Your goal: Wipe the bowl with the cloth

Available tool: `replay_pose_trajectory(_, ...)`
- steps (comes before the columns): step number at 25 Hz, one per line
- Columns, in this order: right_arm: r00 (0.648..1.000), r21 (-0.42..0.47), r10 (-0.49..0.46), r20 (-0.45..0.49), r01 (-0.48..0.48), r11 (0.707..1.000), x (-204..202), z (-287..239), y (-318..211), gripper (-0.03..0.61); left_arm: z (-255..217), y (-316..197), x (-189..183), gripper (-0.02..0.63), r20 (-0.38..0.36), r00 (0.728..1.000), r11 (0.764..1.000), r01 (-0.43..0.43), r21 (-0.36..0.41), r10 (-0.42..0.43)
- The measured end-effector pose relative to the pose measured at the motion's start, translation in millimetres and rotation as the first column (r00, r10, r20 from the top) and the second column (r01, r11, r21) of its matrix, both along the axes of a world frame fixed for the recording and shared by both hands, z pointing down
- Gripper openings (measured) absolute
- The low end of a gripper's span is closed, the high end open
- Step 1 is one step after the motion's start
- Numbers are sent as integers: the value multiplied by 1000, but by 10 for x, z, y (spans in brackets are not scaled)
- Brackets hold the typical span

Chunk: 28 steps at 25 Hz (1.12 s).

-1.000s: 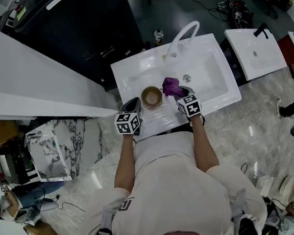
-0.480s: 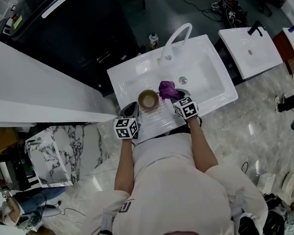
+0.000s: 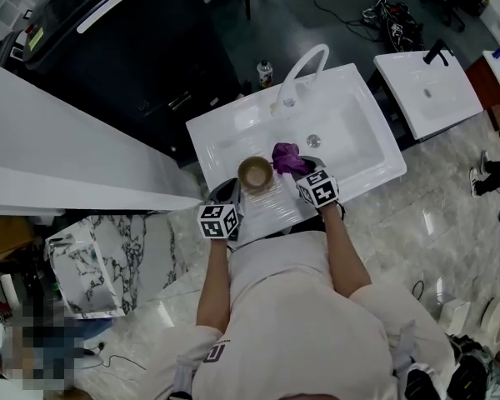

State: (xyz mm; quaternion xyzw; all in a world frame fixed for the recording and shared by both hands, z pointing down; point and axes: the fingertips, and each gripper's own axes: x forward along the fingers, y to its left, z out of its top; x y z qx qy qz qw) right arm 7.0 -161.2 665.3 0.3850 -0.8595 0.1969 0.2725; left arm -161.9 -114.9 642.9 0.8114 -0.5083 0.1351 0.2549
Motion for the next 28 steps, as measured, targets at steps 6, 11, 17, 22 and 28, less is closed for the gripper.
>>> replay_pose_trajectory(6, 999, 19, -29, -14, 29, 999, -25, 20, 28, 107, 20, 23, 37, 6, -3, 1000, 1000, -5, 3, 5)
replay_pose_trajectory(11, 999, 22, -32, -22, 33, 999, -10, 8, 3, 107, 12, -1, 47, 7, -7, 1000, 1000, -1, 9, 1)
replay_pose_trajectory(17, 999, 27, -42, -24, 42, 999, -5, 2, 6, 107, 20, 1, 54, 8, -6, 1000, 1000, 4, 9, -4)
replay_pose_trajectory(22, 999, 35, -33, -19, 33, 999, 52, -34, -5, 107, 56, -11, 104, 8, -4, 1000, 1000, -9, -10, 9)
replay_pose_trajectory(28, 999, 43, -40, -15, 41, 998, -16, -54, -85, 107, 80, -33, 52, 8, -7, 1000, 1000, -8, -19, 7)
